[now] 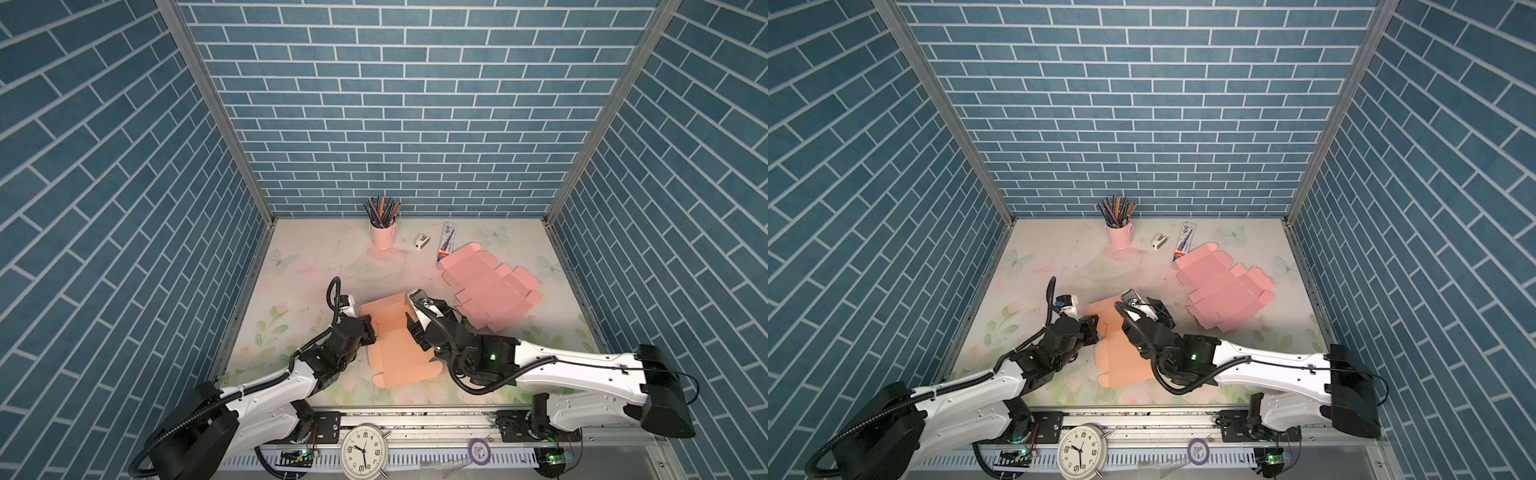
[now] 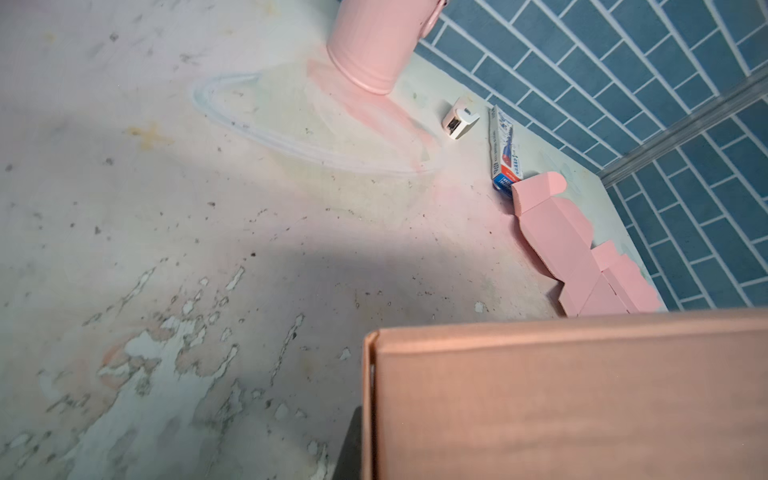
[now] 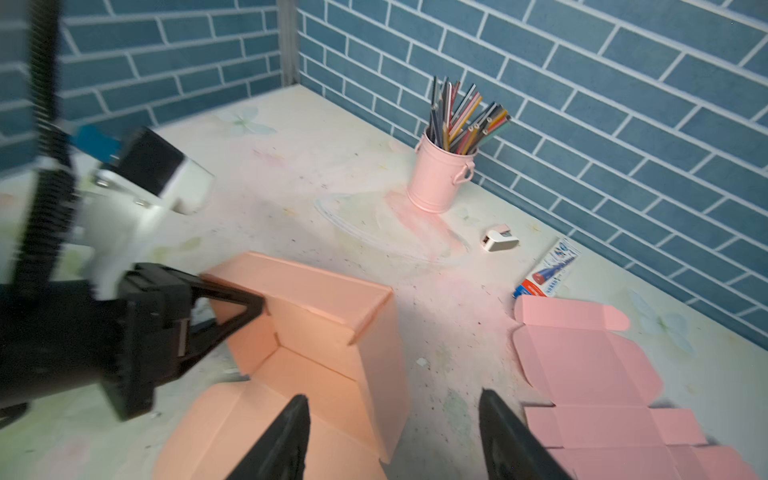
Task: Fold the paper box
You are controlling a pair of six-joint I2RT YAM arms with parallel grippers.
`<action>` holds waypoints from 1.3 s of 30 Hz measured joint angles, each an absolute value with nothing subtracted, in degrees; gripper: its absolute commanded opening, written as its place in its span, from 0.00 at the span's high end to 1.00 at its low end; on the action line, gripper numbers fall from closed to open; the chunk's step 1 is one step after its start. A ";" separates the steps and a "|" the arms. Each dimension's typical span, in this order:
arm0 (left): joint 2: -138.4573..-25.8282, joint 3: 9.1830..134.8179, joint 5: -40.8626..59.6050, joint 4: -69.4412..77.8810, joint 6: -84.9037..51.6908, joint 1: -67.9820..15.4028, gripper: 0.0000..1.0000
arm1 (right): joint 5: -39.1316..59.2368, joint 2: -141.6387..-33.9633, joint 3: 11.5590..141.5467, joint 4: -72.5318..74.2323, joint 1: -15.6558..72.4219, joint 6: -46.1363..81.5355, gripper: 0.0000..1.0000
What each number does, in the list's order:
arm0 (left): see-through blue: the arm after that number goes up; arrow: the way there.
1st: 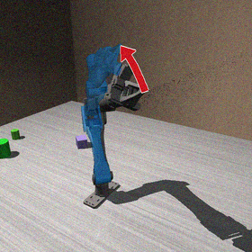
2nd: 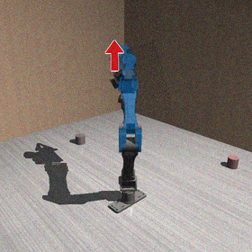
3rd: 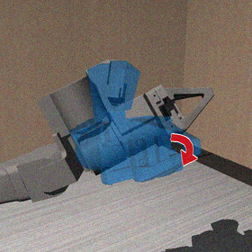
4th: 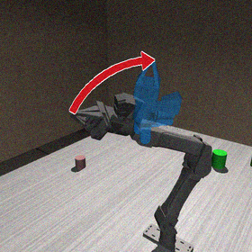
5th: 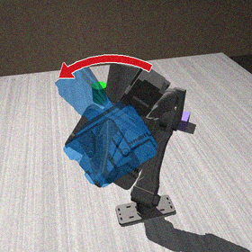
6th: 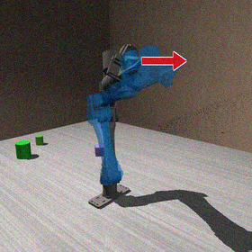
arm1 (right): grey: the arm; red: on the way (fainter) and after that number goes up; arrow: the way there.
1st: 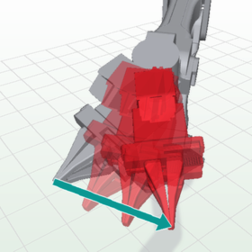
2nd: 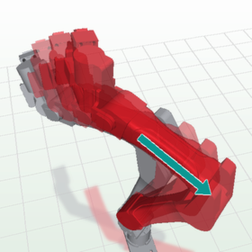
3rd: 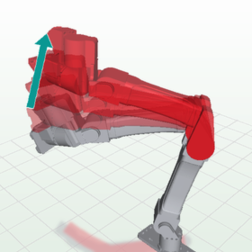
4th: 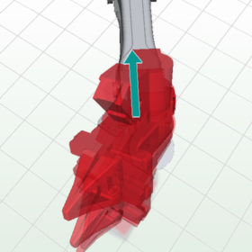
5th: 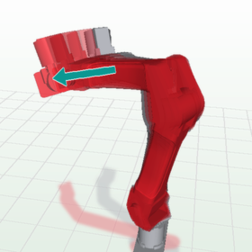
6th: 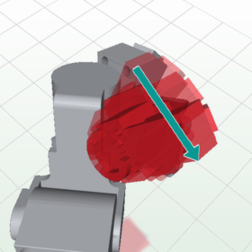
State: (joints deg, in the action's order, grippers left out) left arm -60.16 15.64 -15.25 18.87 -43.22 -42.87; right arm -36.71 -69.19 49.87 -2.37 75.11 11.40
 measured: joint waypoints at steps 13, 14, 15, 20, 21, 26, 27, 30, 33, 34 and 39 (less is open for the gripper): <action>-67.02 18.39 -4.69 28.88 -14.66 -44.25 1.00 | 0.27 -64.93 46.94 2.48 52.27 19.35 0.31; -67.68 18.39 -4.27 29.74 -13.43 -44.42 1.00 | 2.04 -66.28 46.96 2.66 51.96 19.70 0.31; -68.47 18.39 -3.84 30.65 -12.36 -44.53 1.00 | 3.97 -67.92 46.96 2.79 51.77 20.01 0.31; -72.49 18.37 -2.83 34.04 -8.88 -45.15 1.00 | 10.31 -74.13 46.96 2.83 51.35 21.28 0.30; -73.12 18.35 -2.81 34.79 -8.49 -45.21 1.00 | 11.22 -74.78 46.94 2.87 51.27 21.30 0.30; -76.34 18.28 -2.76 37.87 -7.42 -45.30 1.00 | 14.26 -77.25 46.94 3.99 50.70 22.24 0.31; -77.06 18.24 -2.76 38.46 -7.22 -45.30 1.00 | 14.59 -78.00 46.94 4.05 50.61 22.31 0.31; -78.56 17.93 -2.83 39.79 -7.03 -45.30 0.95 | 15.35 -80.38 46.94 4.08 50.43 22.59 0.33; -79.31 17.63 -2.87 40.86 -7.05 -45.32 0.92 | 16.14 -82.41 46.94 4.14 50.17 22.76 0.36; -79.31 17.41 -2.90 41.25 -7.09 -45.36 0.92 | 16.25 -82.96 46.94 4.14 50.09 22.79 0.37; -79.29 15.90 -3.18 42.68 -8.01 -45.76 0.85 | 16.62 -83.59 46.15 4.82 49.80 23.33 0.44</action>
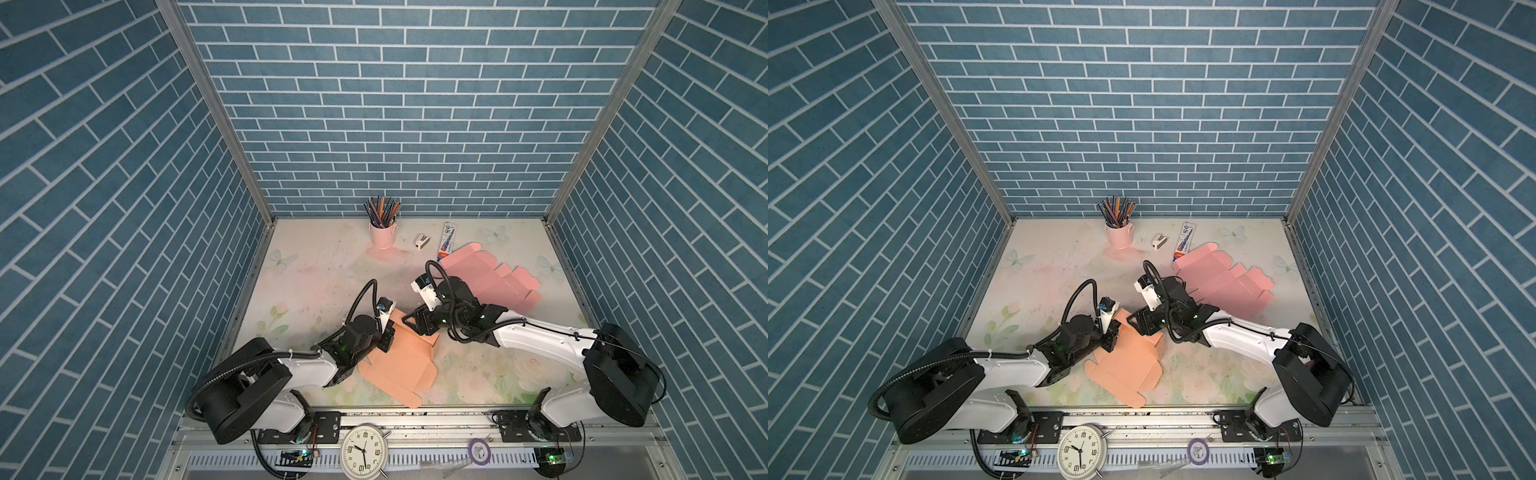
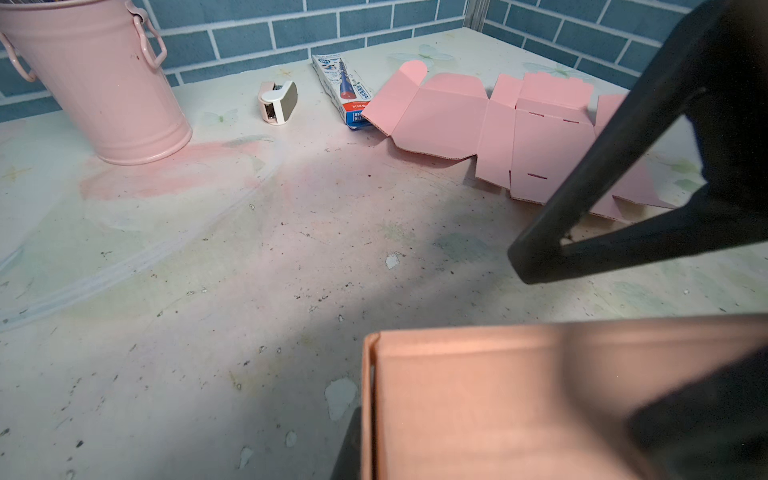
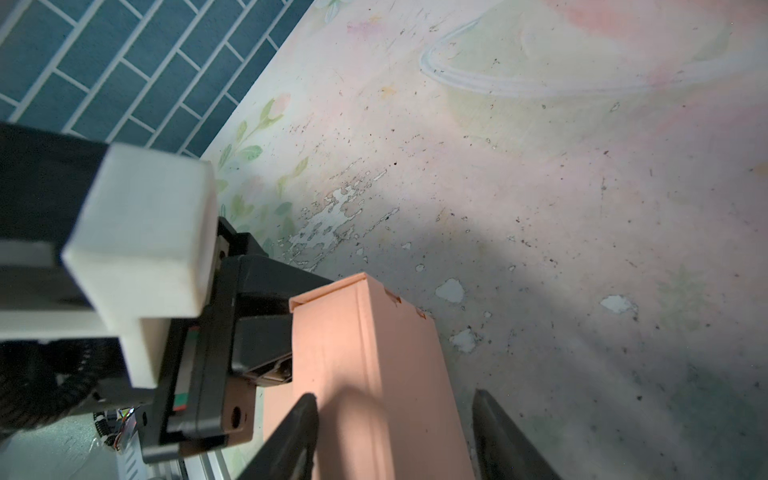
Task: Fold the paper box
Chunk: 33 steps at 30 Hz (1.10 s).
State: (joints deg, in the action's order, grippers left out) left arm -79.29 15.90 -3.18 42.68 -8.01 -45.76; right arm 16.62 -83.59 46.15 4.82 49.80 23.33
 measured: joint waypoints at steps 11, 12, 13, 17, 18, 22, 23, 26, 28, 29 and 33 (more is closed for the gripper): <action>-78.43 14.09 -4.43 43.66 -9.43 -47.09 0.85 | 17.69 -83.59 44.60 6.02 49.43 23.77 0.48; -78.13 13.87 -4.80 43.70 -9.61 -47.16 0.86 | 17.85 -83.59 44.49 6.15 49.43 23.79 0.49; -77.87 13.74 -5.08 43.70 -9.72 -47.18 0.87 | 17.96 -83.59 44.40 6.28 49.43 23.79 0.49; -77.17 13.56 -5.52 43.70 -9.89 -47.18 0.87 | 18.72 -83.59 44.34 6.83 49.43 23.83 0.49; -77.12 13.56 -5.52 43.70 -9.91 -47.18 0.87 | 18.98 -83.59 44.27 6.98 49.43 23.86 0.48; -76.82 13.37 -5.80 43.72 -10.37 -47.18 0.85 | 19.57 -83.59 44.27 6.90 49.43 24.16 0.36; -76.64 13.23 -5.87 43.81 -10.52 -47.18 0.84 | 19.51 -83.59 44.27 6.76 49.43 24.14 0.33; -76.34 12.58 -5.96 44.31 -11.14 -47.18 0.81 | 18.98 -83.59 44.29 5.63 49.43 23.73 0.29; -76.05 11.88 -5.98 44.56 -11.51 -47.18 0.81 | 18.68 -83.57 44.34 4.58 49.43 23.51 0.28; -75.75 11.46 -6.00 44.56 -11.77 -47.24 0.80 | 18.63 -83.57 44.42 4.16 49.43 23.42 0.28; -73.69 10.28 -6.46 44.01 -12.73 -48.05 0.78 | 17.82 -83.57 46.19 1.48 49.89 22.33 0.29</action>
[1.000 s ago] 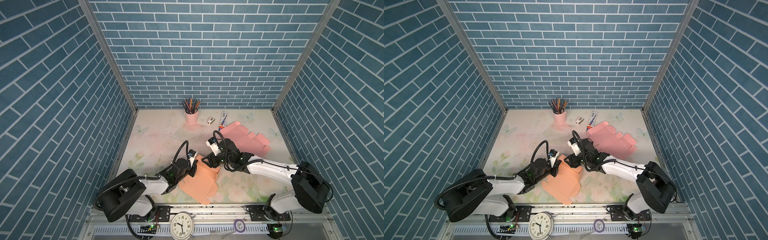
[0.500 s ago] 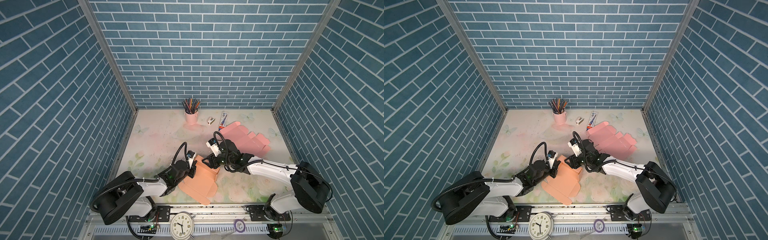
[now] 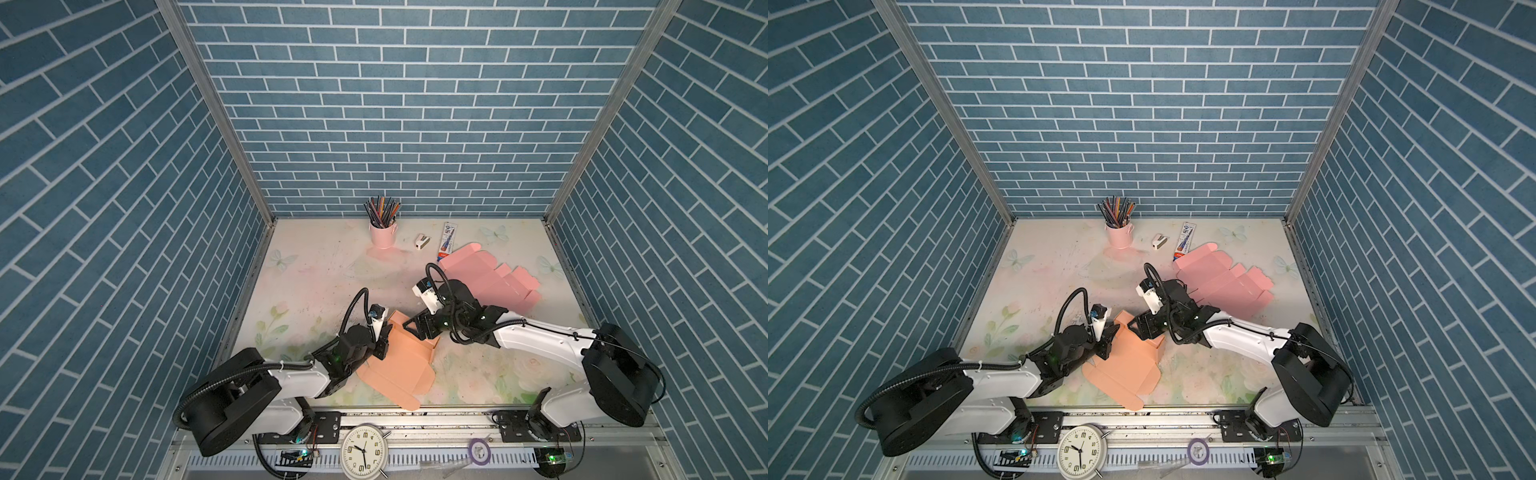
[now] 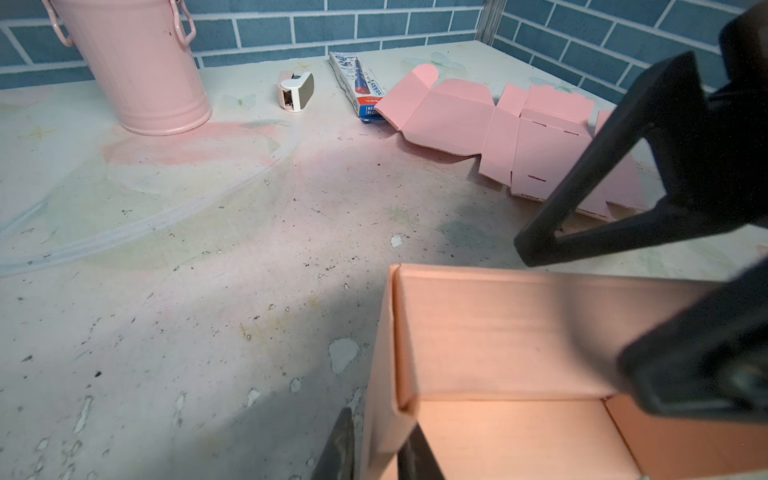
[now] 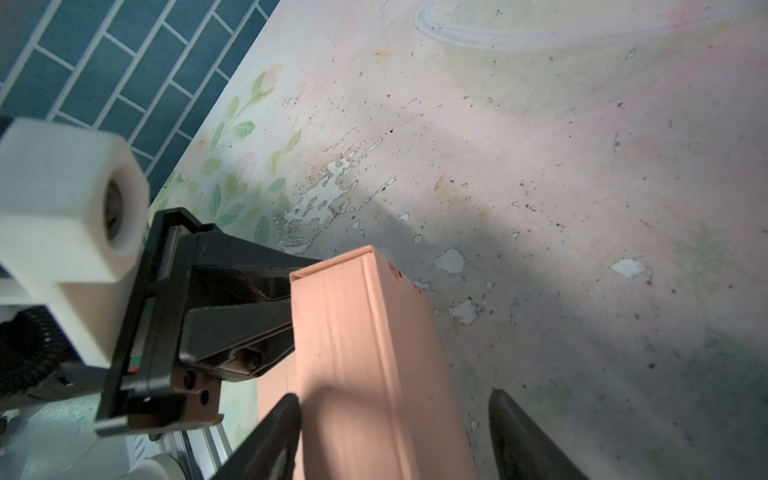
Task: Fold the paper box
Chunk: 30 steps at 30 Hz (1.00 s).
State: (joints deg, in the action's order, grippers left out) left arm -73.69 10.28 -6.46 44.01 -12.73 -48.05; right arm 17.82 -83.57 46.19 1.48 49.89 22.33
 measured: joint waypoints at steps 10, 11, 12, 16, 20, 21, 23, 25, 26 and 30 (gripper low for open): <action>-68.71 12.08 -8.51 32.86 -18.50 -49.12 0.76 | 14.79 -84.12 50.22 -3.77 52.10 19.84 0.30; -68.27 12.38 -8.54 31.51 -19.14 -49.17 0.76 | 14.68 -84.20 50.33 -4.08 52.18 19.57 0.29; -67.72 12.67 -8.56 30.00 -19.79 -49.21 0.76 | 14.55 -84.33 50.43 -4.49 52.29 19.35 0.28; -66.15 13.19 -8.56 25.78 -21.54 -49.63 0.75 | 14.13 -85.38 51.20 -5.67 52.62 18.96 0.28; -65.58 14.76 -8.51 20.84 -23.14 -49.84 0.74 | 13.19 -86.74 52.12 -6.76 52.66 18.48 0.33; -65.41 15.33 -8.43 19.55 -23.62 -49.87 0.73 | 12.95 -86.87 52.18 -7.01 52.71 18.22 0.36; -64.86 16.51 -8.12 16.99 -24.45 -49.91 0.72 | 12.45 -86.91 52.18 -7.70 52.75 17.74 0.42; -64.14 17.58 -7.84 14.55 -25.23 -49.91 0.72 | 11.99 -86.91 52.18 -8.36 52.75 17.61 0.45; -63.64 18.13 -7.68 13.19 -25.71 -49.91 0.71 | 11.75 -86.91 52.18 -8.60 52.75 17.56 0.46; -61.58 19.88 -7.38 8.36 -27.31 -49.91 0.70 | 11.27 -86.91 52.18 -8.80 52.69 17.54 0.49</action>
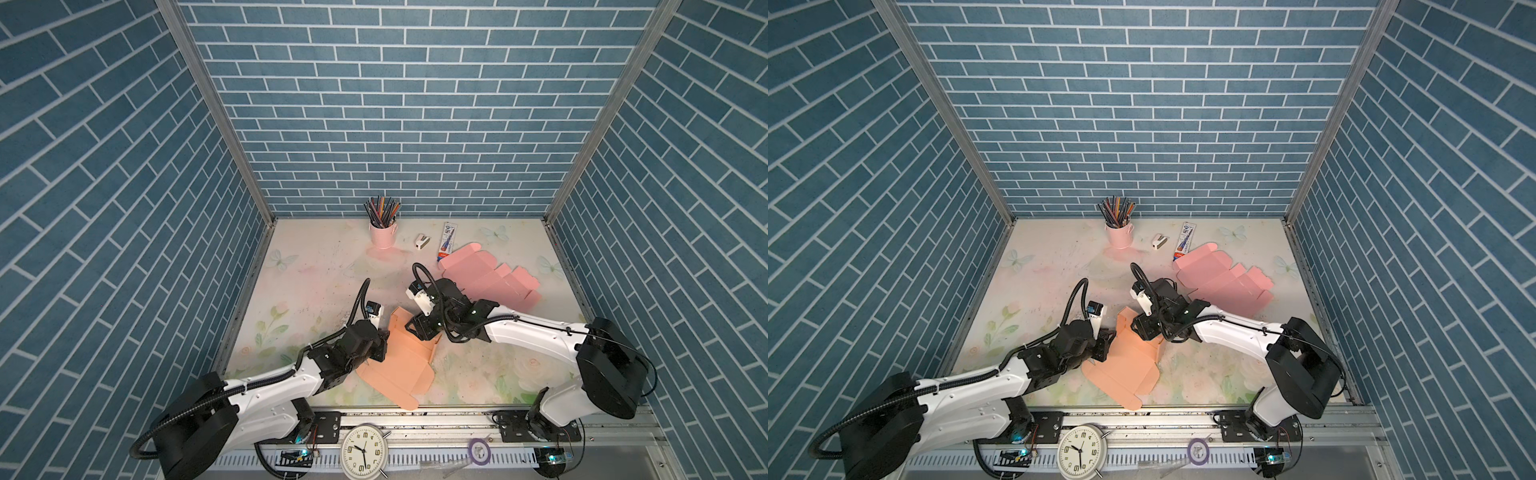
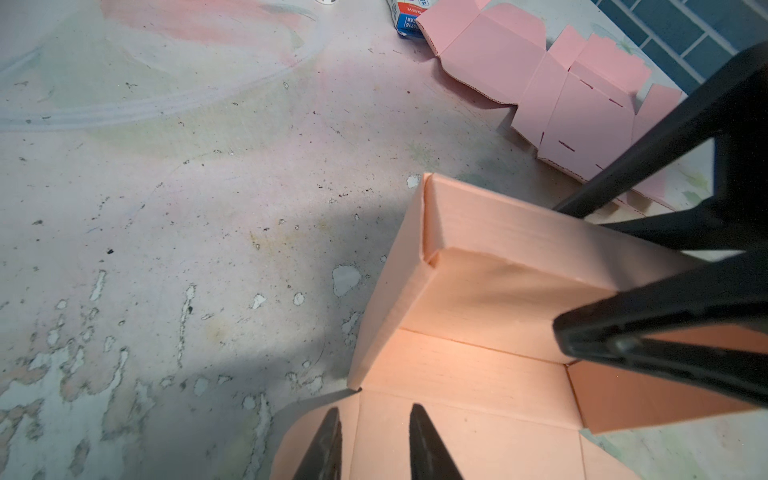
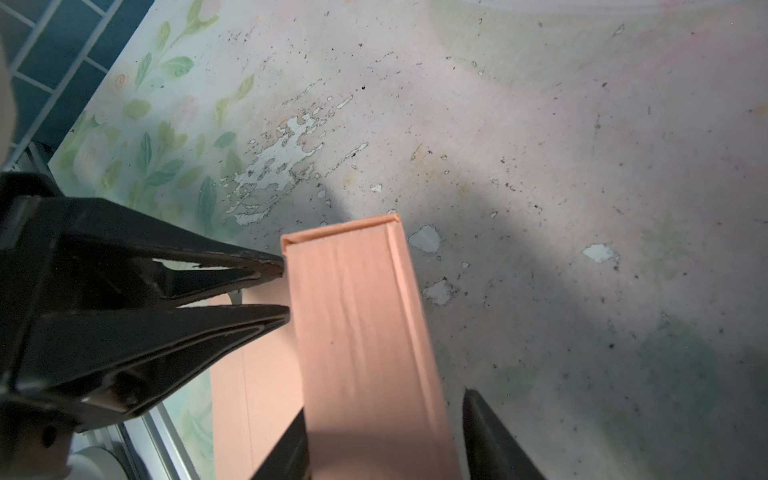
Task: Fold the paper box
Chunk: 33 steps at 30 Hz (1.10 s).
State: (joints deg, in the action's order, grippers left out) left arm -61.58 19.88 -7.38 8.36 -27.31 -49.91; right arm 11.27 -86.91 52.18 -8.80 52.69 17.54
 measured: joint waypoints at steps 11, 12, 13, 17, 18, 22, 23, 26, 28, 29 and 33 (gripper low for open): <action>-56.77 23.27 -6.11 -3.09 -31.62 -49.91 0.55 | 11.33 -86.91 52.01 -8.64 48.75 17.56 0.49; -56.21 23.35 -6.04 -3.79 -32.01 -49.91 0.52 | 11.33 -86.89 51.88 -8.58 48.25 17.56 0.49; -55.79 23.35 -5.93 -4.36 -32.34 -49.91 0.50 | 11.33 -86.89 51.68 -8.51 47.81 17.54 0.49; -54.30 23.35 -5.41 -6.83 -34.06 -49.91 0.36 | 11.31 -86.87 50.46 -8.27 46.26 17.54 0.48; -54.00 23.35 -5.30 -7.35 -34.54 -49.93 0.32 | 11.31 -86.87 50.06 -8.16 45.91 17.54 0.48; -52.82 23.90 -5.02 -10.11 -35.97 -49.91 0.26 | 10.83 -86.87 48.62 -7.97 44.56 17.52 0.48; -52.51 24.21 -5.04 -11.00 -36.29 -49.91 0.25 | 10.41 -86.87 48.25 -7.94 44.25 17.52 0.48; -51.03 24.95 -5.10 -13.41 -37.39 -49.91 0.25 | 9.13 -86.87 47.62 -7.97 43.68 17.50 0.48; -49.30 25.17 -5.19 -14.90 -38.28 -49.89 0.24 | 8.69 -86.87 47.11 -7.49 43.29 17.50 0.48; -48.18 25.17 -5.13 -15.75 -38.85 -49.74 0.24 | 8.58 -86.87 46.72 -7.18 43.11 17.50 0.48; -44.64 25.17 -5.04 -18.83 -41.30 -48.99 0.24 | 8.45 -86.87 45.08 -6.13 42.35 17.50 0.48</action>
State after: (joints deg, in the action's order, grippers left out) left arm -44.64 25.17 -5.04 -18.83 -41.30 -48.99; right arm 8.45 -86.87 45.08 -6.13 42.35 17.50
